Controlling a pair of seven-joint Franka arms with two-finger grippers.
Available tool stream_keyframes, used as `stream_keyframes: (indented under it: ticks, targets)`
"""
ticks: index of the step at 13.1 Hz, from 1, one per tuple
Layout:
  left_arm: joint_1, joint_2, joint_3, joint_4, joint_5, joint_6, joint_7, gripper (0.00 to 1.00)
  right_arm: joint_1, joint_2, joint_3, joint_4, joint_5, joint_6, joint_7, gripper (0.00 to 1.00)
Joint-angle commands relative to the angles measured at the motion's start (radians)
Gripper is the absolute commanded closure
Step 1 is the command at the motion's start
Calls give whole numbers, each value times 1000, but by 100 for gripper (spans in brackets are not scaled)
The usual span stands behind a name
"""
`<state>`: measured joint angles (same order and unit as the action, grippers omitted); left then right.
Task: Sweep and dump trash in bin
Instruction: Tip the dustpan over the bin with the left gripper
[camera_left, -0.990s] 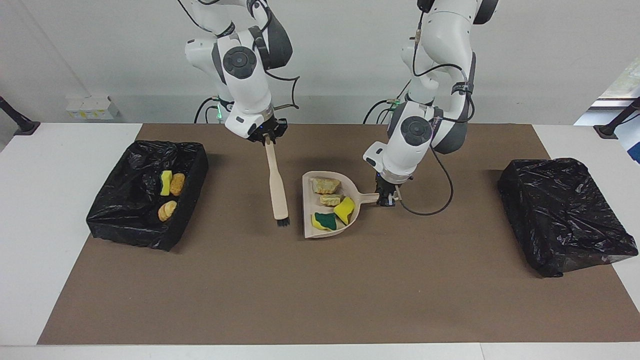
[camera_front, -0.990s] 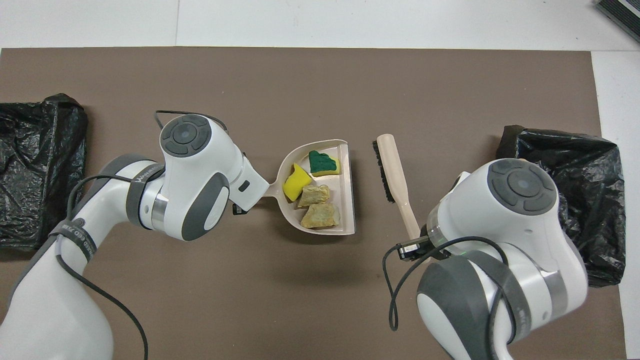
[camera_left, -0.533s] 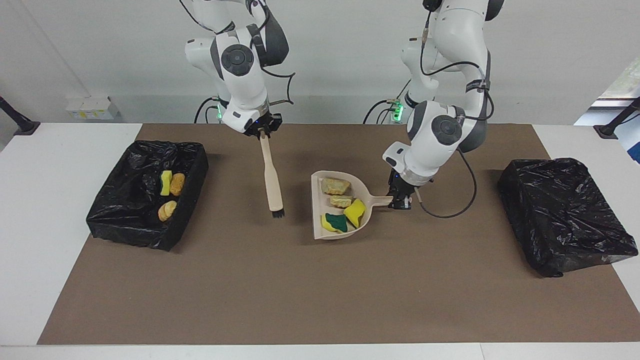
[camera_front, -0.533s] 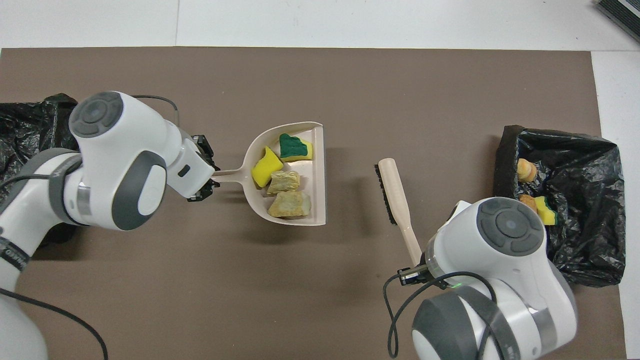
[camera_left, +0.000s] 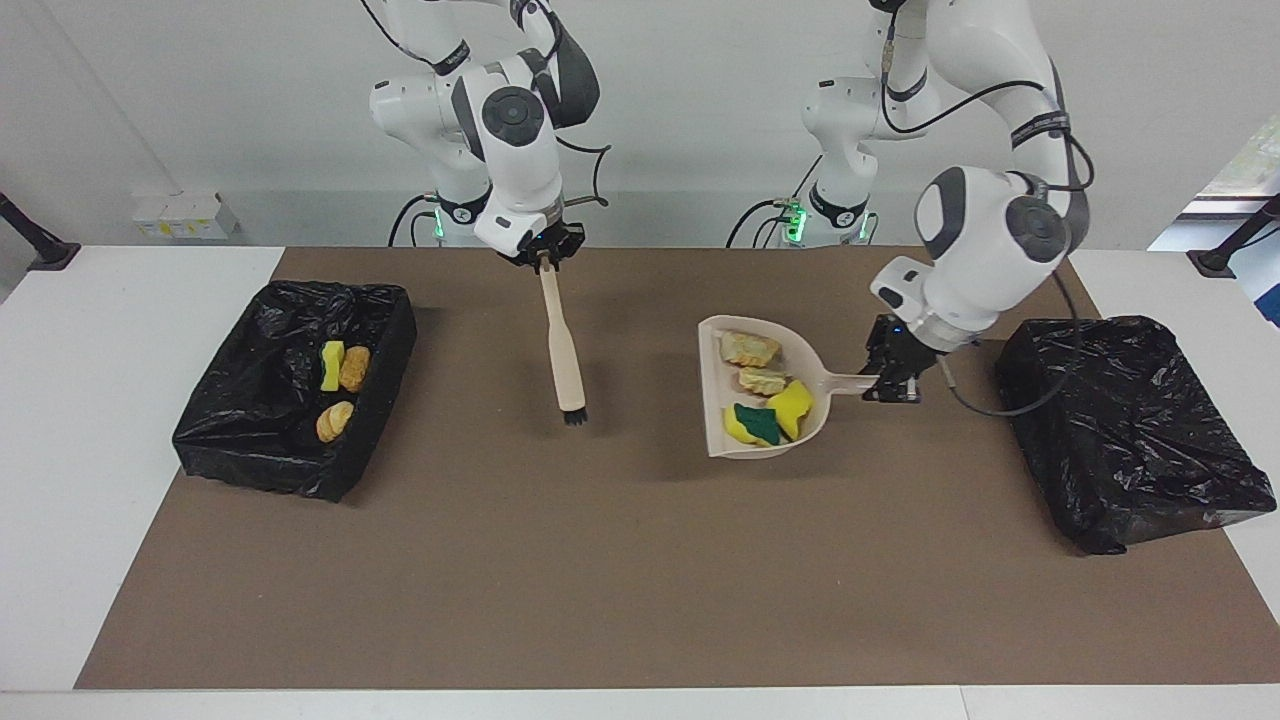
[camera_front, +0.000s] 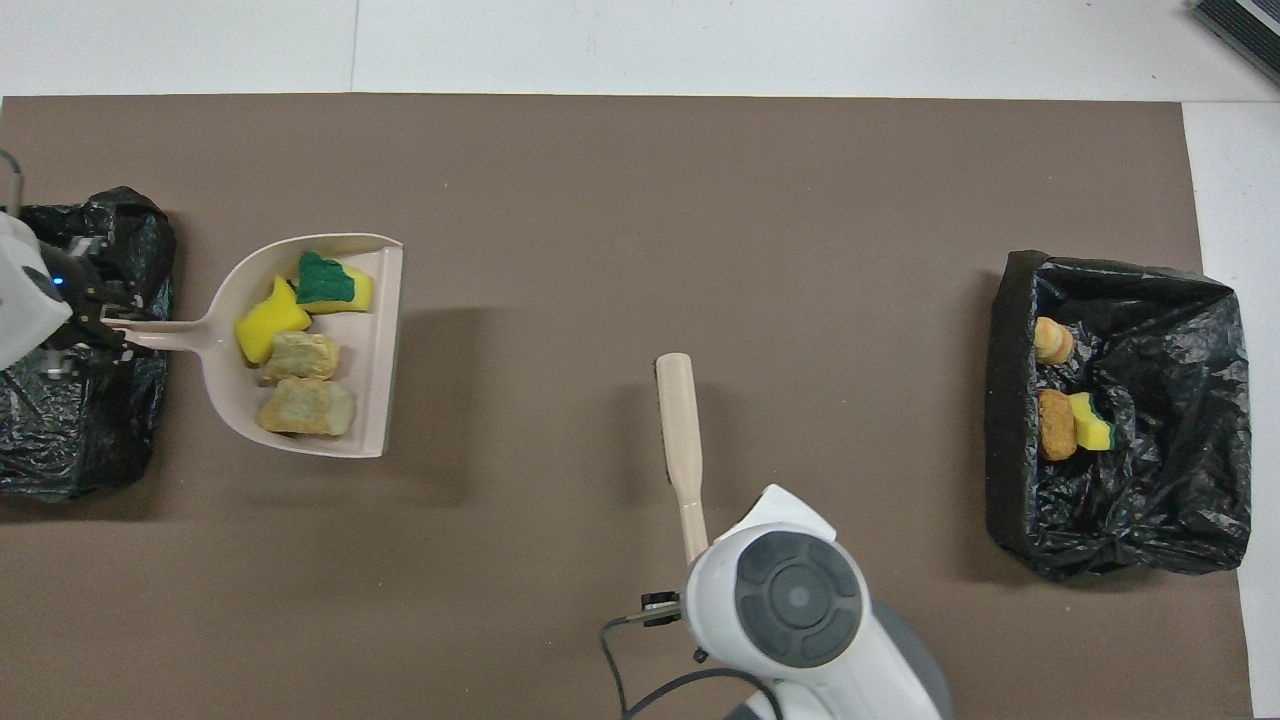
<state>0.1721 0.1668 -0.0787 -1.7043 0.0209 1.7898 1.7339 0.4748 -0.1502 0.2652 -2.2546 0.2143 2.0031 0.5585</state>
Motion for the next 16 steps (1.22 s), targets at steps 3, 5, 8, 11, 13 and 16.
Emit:
stream_keyframes:
  ticks: [3, 5, 8, 11, 13, 16]
  targets:
    - [173, 57, -15, 112, 197, -14, 173, 100, 166, 113, -1, 98, -19, 39, 266, 100]
    - [236, 74, -15, 150, 250, 13, 211, 100, 205, 118, -1, 96, -32, 34, 308, 100]
    - [326, 79, -15, 161, 319, 94, 278, 100, 265, 169, -1, 110, -78, 42, 386, 100]
    - [325, 71, -15, 195, 498, 138, 273, 100, 284, 210, -1, 110, -84, 51, 388, 100]
    - [302, 59, -16, 195, 655, 175, 253, 100, 286, 244, -1, 110, -107, 74, 383, 100]
    - [273, 30, -24, 180, 868, 221, 32, 100, 282, 247, -1, 110, -107, 71, 371, 100]
